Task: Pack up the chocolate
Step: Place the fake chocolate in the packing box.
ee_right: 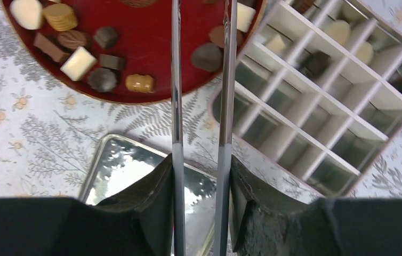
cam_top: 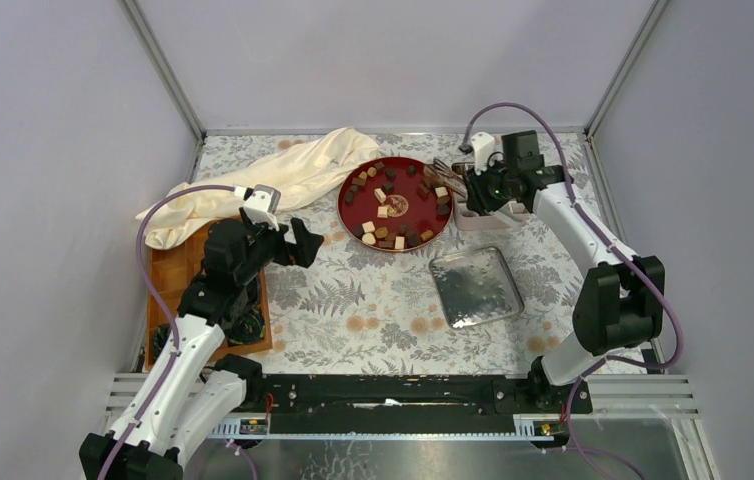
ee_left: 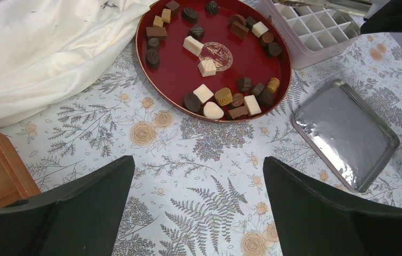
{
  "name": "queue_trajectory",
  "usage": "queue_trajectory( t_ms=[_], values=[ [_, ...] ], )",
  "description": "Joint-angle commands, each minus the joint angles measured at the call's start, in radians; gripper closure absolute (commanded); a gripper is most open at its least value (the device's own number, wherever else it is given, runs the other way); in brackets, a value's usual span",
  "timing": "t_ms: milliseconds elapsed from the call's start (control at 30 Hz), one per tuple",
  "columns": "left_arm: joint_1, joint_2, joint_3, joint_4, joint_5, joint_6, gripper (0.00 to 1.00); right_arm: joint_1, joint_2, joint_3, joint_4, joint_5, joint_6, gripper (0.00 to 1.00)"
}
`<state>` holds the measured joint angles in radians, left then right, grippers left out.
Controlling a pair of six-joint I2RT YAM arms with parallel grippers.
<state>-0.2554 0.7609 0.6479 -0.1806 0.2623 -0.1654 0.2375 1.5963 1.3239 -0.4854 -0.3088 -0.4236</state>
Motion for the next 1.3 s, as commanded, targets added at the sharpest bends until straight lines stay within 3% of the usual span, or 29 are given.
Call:
queue_trajectory(
  t_ms=[0,600,1267],
  values=[
    [-0.001,-0.003,-0.005,0.029,-0.006,0.006,0.01,-0.071,-0.041,-0.002,0.037,-0.037,0.025,0.92],
    [-0.001,-0.009,-0.005,0.028,0.002,0.003,0.01,-0.297,-0.050,-0.004,0.047,0.032,0.040,0.89],
    [-0.002,-0.012,-0.004,0.028,0.003,0.003,0.01,-0.323,0.060,0.038,-0.076,0.062,-0.054,0.83]
  ],
)
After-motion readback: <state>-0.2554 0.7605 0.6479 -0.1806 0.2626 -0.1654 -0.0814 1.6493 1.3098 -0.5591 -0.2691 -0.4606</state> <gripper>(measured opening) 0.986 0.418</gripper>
